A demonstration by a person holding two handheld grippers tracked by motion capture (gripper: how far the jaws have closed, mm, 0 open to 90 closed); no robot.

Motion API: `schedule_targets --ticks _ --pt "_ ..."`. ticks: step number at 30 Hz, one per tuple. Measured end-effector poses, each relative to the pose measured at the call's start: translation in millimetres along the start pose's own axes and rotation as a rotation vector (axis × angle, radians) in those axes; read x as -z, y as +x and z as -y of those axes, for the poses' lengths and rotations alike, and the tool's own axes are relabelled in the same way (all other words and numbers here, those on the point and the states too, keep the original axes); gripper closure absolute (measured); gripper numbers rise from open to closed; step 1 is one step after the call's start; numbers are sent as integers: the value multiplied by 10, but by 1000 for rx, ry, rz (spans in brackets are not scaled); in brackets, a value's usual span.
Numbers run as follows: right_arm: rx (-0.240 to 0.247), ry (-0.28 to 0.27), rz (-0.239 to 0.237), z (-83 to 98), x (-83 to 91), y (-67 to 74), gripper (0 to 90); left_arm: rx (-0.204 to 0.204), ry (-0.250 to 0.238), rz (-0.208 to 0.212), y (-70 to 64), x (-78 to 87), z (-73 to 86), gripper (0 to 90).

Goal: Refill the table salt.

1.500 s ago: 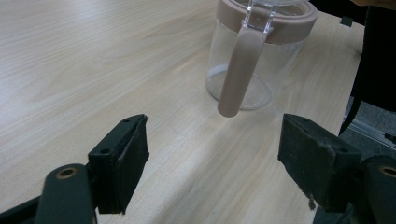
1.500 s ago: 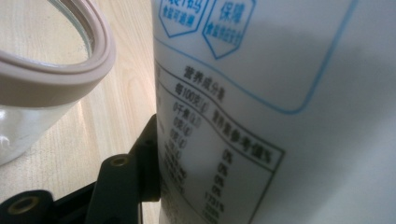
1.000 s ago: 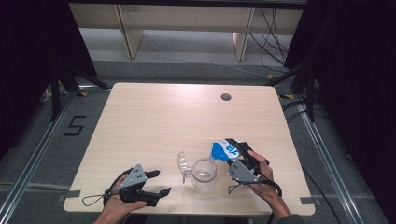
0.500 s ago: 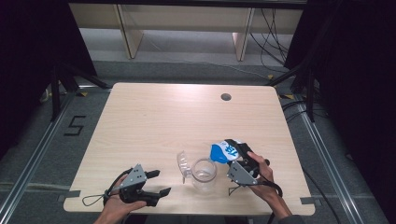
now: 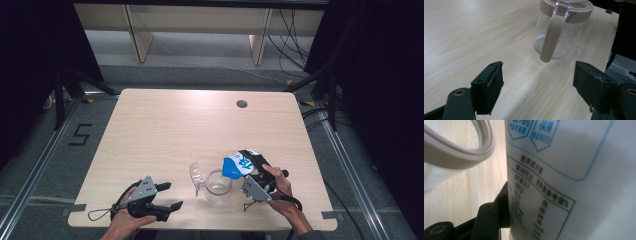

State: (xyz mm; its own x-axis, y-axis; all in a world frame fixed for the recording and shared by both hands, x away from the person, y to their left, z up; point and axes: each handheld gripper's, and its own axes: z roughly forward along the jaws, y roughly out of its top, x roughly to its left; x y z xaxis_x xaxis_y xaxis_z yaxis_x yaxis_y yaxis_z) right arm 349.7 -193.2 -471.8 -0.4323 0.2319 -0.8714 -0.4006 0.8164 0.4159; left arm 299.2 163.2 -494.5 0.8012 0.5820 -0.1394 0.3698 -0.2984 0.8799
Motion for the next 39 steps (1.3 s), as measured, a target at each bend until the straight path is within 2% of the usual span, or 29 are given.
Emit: schedule_targets --ticks 4,6,7,8,9,10,11,13,14,15,17,18,19,20,21,23,24,25,26,27,29,30,32,33,34,36,37,38,39 --pt "21 1 -5 0 -7 -3 480 8 0 -4 -3 -1 4 236" --pt "18 3 -2 2 -5 -4 480 -4 1 1 7 2 0 236" --pt "15 10 -1 -1 3 -1 481 23 -1 -6 -8 -3 3 236" --pt "32 12 5 -3 6 -6 482 7 5 -4 0 -2 2 236" --pt "91 6 21 -14 7 -36 482 3 6 -4 1 -2 3 236" --pt "47 16 21 -4 10 -2 482 6 2 -3 -4 -3 5 236" --pt "38 22 6 -1 9 7 482 6 -2 1 -3 -3 5 236" --pt "44 25 6 3 9 16 482 11 8 -9 1 2 3 236" --pt "62 19 15 4 6 10 482 16 5 -6 -3 -3 4 236" --pt "74 17 24 8 4 12 482 3 1 4 4 -7 5 236" --pt "93 8 12 13 -6 8 483 9 -6 4 -3 -7 6 236" --pt "110 33 15 -4 10 3 484 5 -2 -2 -3 -2 3 236" --pt "135 33 17 -10 12 -9 484 13 0 -5 -4 -2 3 236" --pt "87 30 15 6 9 24 484 14 9 -9 0 1 5 236" --pt "92 30 15 5 12 28 484 16 5 -6 -4 -2 6 236" --pt "114 19 34 1 12 20 484 9 -2 -2 -6 -3 4 236" --pt "166 22 36 -17 17 -7 484 10 -1 -3 -5 -3 3 236" --pt "116 25 32 -3 14 33 484 5 6 -4 1 0 2 236" --pt "143 20 32 -8 12 20 484 15 5 -5 0 -4 7 236" --pt "129 21 32 -5 10 35 485 17 5 -7 -4 -2 7 236" --pt "201 23 39 -34 17 -4 486 9 -2 -2 -3 -1 4 236" --pt "136 24 31 -16 9 46 486 9 -1 -2 -3 -1 3 236" --pt "156 20 36 -28 9 46 487 14 4 -5 -2 -2 4 236" --pt "215 18 39 -46 12 12 486 9 5 -5 -1 -2 4 236" --pt "147 18 35 -24 6 58 487 5 4 -4 1 1 4 235" --pt "156 13 29 -24 2 59 487 31 -3 -4 -13 -1 7 236" --pt "166 18 32 -28 5 65 487 7 -2 -2 3 -1 1 236" --pt "179 23 34 -33 10 69 487 3 5 -3 7 3 2 236" --pt "184 15 37 -36 7 69 488 16 5 -5 -2 1 6 236"
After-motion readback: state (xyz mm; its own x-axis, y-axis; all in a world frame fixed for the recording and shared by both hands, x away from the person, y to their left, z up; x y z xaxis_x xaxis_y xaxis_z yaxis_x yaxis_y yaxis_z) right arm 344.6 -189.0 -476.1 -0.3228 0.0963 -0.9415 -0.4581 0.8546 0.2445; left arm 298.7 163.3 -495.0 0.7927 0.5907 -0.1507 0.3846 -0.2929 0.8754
